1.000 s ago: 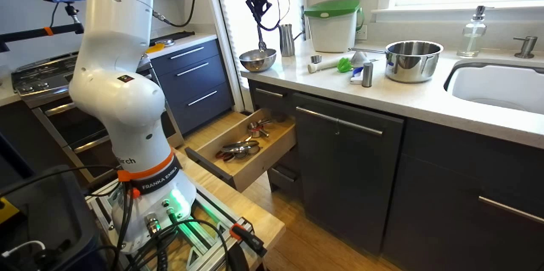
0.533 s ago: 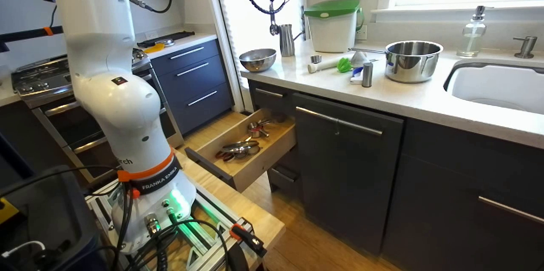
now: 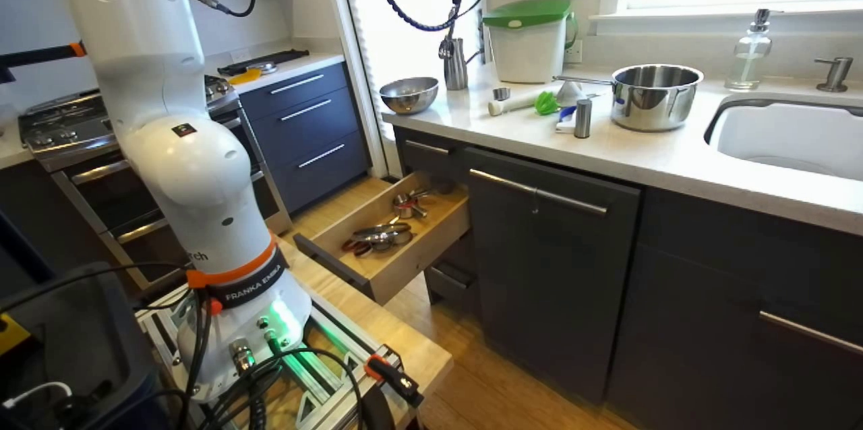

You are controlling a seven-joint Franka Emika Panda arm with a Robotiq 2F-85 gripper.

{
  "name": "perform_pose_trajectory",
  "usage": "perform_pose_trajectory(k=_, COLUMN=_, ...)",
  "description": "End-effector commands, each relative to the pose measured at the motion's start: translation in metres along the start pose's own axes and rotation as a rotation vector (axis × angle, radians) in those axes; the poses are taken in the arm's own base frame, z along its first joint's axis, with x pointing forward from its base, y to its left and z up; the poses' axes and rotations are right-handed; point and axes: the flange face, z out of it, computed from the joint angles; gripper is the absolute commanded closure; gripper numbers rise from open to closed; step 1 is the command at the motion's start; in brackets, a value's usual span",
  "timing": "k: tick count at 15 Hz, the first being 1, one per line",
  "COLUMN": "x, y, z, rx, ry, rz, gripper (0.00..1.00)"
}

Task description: Put the measuring spoons in the pot

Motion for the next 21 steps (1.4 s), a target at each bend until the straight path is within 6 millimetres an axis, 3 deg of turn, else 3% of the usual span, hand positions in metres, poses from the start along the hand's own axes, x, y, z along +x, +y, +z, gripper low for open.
perform_pose_trajectory(k=1, x=0.003, y=0.062, z=-0.036, rx=-0.128, ry=0.081, rz=0.090, gripper=0.99)
perform_pose_trajectory(k=5, x=0.002, y=0.146, z=-0.064, rx=-0.289, ry=0.103, rz=0.250, gripper=0.99)
perform_pose_trajectory(k=6, x=0.002, y=0.131, z=-0.063, rx=-0.301, ry=0.092, rz=0.203, gripper=0.99)
perform_pose_trajectory(k=11, x=0.015, y=0.159, z=-0.064, rx=-0.309, ry=0.125, rz=0.230, gripper=0.99)
perform_pose_trajectory(k=15, x=0.026, y=0.217, z=-0.071, rx=-0.370, ry=0.182, rz=0.335, gripper=0.99)
perform_pose_trajectory(k=21, x=0.040, y=0.299, z=-0.047, rx=-0.441, ry=0.251, rz=0.522, gripper=0.99)
